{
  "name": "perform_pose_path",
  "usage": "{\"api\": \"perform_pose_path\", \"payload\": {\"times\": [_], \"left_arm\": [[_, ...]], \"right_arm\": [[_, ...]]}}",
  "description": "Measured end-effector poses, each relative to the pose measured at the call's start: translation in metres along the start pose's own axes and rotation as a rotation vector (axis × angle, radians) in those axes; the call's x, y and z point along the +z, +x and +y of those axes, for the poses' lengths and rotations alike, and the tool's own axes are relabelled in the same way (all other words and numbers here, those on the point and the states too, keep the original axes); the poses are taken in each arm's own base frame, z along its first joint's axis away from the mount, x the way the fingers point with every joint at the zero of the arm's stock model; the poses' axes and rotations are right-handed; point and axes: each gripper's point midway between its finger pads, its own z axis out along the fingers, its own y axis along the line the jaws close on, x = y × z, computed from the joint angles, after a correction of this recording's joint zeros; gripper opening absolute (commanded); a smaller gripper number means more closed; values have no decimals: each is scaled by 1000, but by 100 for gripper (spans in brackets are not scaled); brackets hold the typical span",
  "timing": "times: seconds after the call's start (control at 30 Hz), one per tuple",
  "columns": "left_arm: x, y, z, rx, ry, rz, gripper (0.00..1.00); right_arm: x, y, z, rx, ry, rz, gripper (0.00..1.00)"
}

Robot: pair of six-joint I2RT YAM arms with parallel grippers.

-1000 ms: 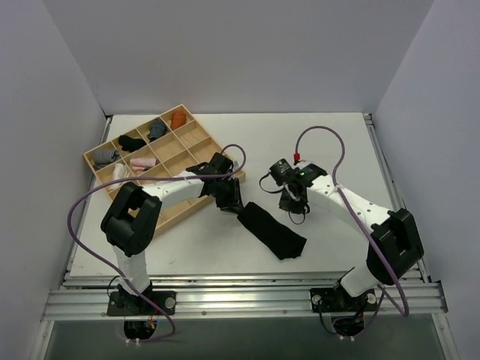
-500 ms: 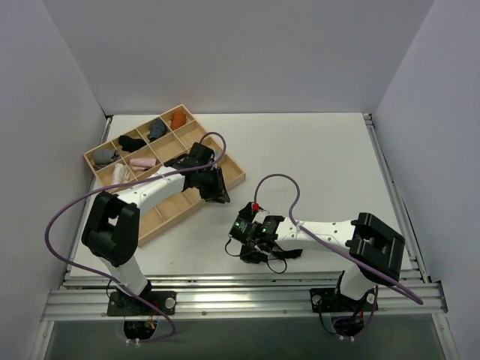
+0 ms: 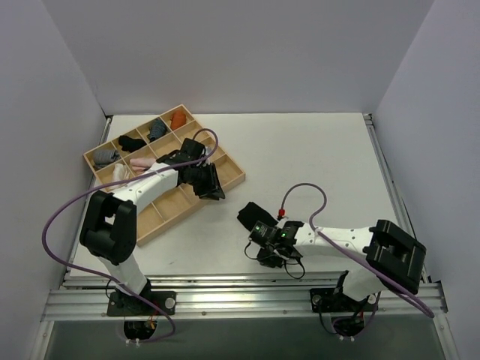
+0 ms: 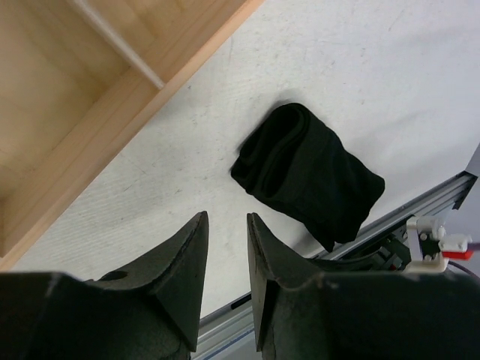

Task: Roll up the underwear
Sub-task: Fold the underwear

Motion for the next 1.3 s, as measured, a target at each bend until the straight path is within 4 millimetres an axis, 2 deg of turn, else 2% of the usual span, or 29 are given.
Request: {"api": "perform_pose_path", "payload": {"times": [0.1, 0.3, 0.57, 0.67, 0.8, 0.87, 0.97, 1.0, 1.13, 1.3], "left_arm": [[-2, -5, -8, 20, 25, -4, 36], [-6, -15, -18, 56, 52, -22, 38], [-3, -15, -33, 116, 113, 15, 43], [5, -10, -37, 148, 123, 48, 44], [14, 3, -35, 185, 109, 94, 44], [15, 9, -35, 202, 103, 113, 44], [17, 14, -37, 219, 104, 123, 44], [18, 16, -37, 224, 104, 126, 44], [22, 28, -36, 229, 97, 148, 44], [30, 49, -43, 247, 104, 181, 44]], "right_arm": [[0, -15, -14, 70, 11, -17, 0], [-5, -58, -53, 208, 91, -90, 0], [6, -142, -102, 330, 228, -146, 0], [15, -190, -99, 298, 249, -153, 1], [30, -261, -69, 155, 232, -175, 10], [33, -278, -57, 90, 213, -187, 15], [26, -277, -56, 28, 208, -168, 23], [22, -273, -56, 22, 203, -155, 29], [-4, -248, -52, 28, 129, -146, 40], [-42, -208, -14, 15, -86, -160, 41]]}}
